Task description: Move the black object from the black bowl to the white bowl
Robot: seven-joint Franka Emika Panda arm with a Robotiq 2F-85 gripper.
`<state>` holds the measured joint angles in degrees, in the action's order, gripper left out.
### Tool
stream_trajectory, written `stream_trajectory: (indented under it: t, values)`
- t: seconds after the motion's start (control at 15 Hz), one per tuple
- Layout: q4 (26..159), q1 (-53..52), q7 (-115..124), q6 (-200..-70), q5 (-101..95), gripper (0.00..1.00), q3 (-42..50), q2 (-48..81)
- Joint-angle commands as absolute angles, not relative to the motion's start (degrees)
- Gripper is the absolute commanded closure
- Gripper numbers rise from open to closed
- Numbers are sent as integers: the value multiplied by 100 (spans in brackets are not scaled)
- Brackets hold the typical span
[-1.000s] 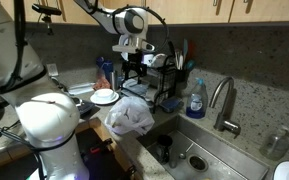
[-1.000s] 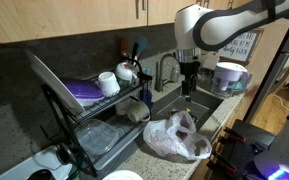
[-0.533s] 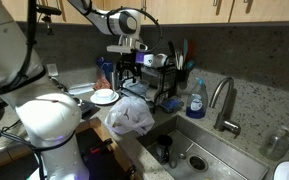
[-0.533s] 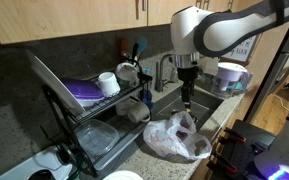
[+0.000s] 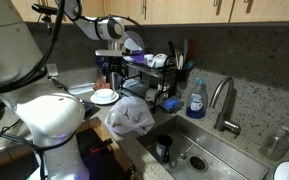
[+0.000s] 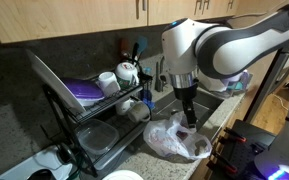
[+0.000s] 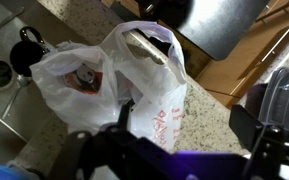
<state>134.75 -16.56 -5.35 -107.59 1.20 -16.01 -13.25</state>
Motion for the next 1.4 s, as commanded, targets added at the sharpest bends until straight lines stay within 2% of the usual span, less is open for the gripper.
stream_trajectory:
  t: [0.0, 0.53, 1.33]
  values:
    - [13340, -1878, -937, -10840, -43, 0, -1781, -997]
    - [13190, -2256, -1812, -10937, -509, 0, -2158, -429]
    - [13220, -2353, -1567, -11078, -456, 0, -2281, -339]
